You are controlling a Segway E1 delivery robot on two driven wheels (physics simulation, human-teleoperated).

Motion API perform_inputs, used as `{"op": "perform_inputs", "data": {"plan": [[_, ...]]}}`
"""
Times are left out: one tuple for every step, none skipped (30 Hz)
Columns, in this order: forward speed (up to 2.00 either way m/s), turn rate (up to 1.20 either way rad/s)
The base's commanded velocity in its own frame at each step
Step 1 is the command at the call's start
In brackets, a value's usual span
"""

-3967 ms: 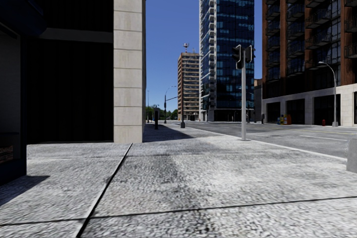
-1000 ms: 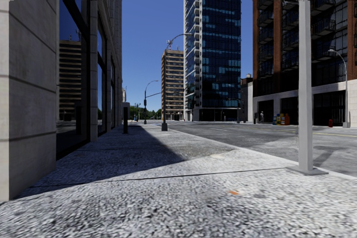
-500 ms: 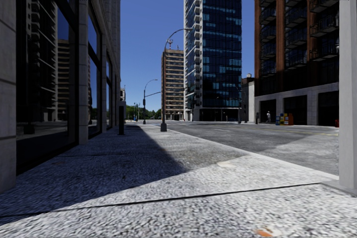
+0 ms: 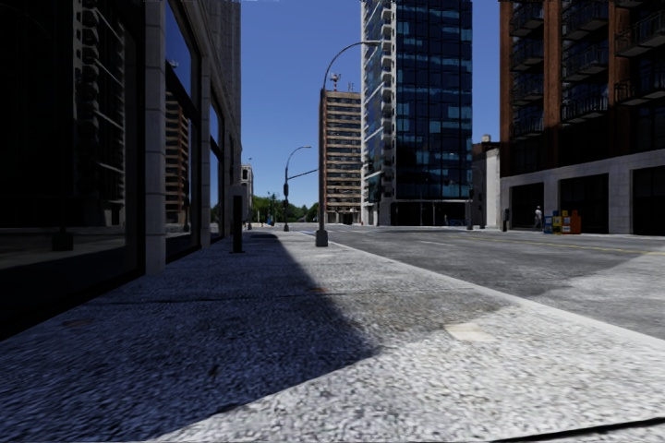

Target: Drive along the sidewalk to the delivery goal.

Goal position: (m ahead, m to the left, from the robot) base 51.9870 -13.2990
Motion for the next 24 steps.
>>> {"op": "perform_inputs", "data": {"plan": [[1.47, 0.00], [1.47, 0.00], [1.47, 0.00], [1.47, 0.00], [1.47, 0.00], [1.47, 0.00], [1.47, 0.00], [1.47, 0.00], [1.47, 0.00], [1.47, 0.00], [1.47, 0.03], [1.47, 0.22], [1.47, 0.41], [1.47, 0.55], [1.47, 0.60], [1.47, 0.62], [1.47, 0.62], [1.47, 0.62], [1.47, 0.62], [1.47, 0.48], [1.47, 0.06], [1.47, 0.00], [1.47, 0.00], [1.47, 0.00]]}}
